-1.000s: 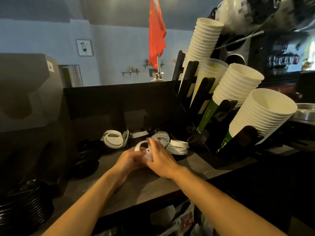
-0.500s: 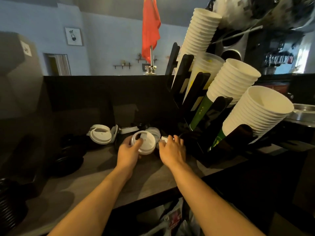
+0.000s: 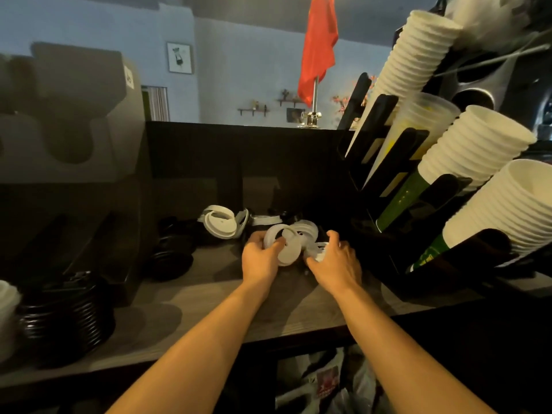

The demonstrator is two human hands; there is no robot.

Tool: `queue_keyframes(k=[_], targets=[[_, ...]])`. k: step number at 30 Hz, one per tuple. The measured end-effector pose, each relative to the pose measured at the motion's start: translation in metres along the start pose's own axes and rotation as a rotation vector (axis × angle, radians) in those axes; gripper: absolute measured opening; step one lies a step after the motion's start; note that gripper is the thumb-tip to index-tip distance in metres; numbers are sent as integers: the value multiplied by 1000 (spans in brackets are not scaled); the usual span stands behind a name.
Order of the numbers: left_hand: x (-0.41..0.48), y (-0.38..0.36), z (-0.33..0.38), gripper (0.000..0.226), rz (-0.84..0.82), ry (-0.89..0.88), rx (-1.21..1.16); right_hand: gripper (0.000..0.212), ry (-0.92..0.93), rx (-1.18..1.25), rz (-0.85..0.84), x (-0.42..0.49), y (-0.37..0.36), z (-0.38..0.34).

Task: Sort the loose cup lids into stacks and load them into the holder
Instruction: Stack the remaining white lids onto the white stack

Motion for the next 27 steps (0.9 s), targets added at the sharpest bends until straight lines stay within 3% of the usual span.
queue_keyframes(k=[7, 11, 15, 19, 22, 27], targets=[[2, 5, -6, 27, 93, 26, 9, 82, 131, 116, 99, -13, 17, -14], [3, 3, -9, 21, 70, 51, -16, 87, 207, 315, 0, -19, 19, -19], [4, -4, -7, 23, -4, 76, -99, 97, 298, 302, -94, -25, 12, -30], [2, -13, -8, 30, -85, 129, -227, 91, 347, 274, -58, -27, 14, -32], [1, -19, -11, 48, -155, 127, -250, 86, 335, 274, -43, -28, 16, -32], [-2, -26, -7, 55, -292, 78, -202, 81, 258, 248, -32, -29, 23, -28]])
Point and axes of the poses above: each hand's wrist, its own x-axis towards the middle knuckle, its own y-axis out of the back of the hand, z = x × y, the point moved 8 cm from there along x, towards the middle knuckle, and after that the axes turned 15 degrees about -y, right-handed, at the moved point
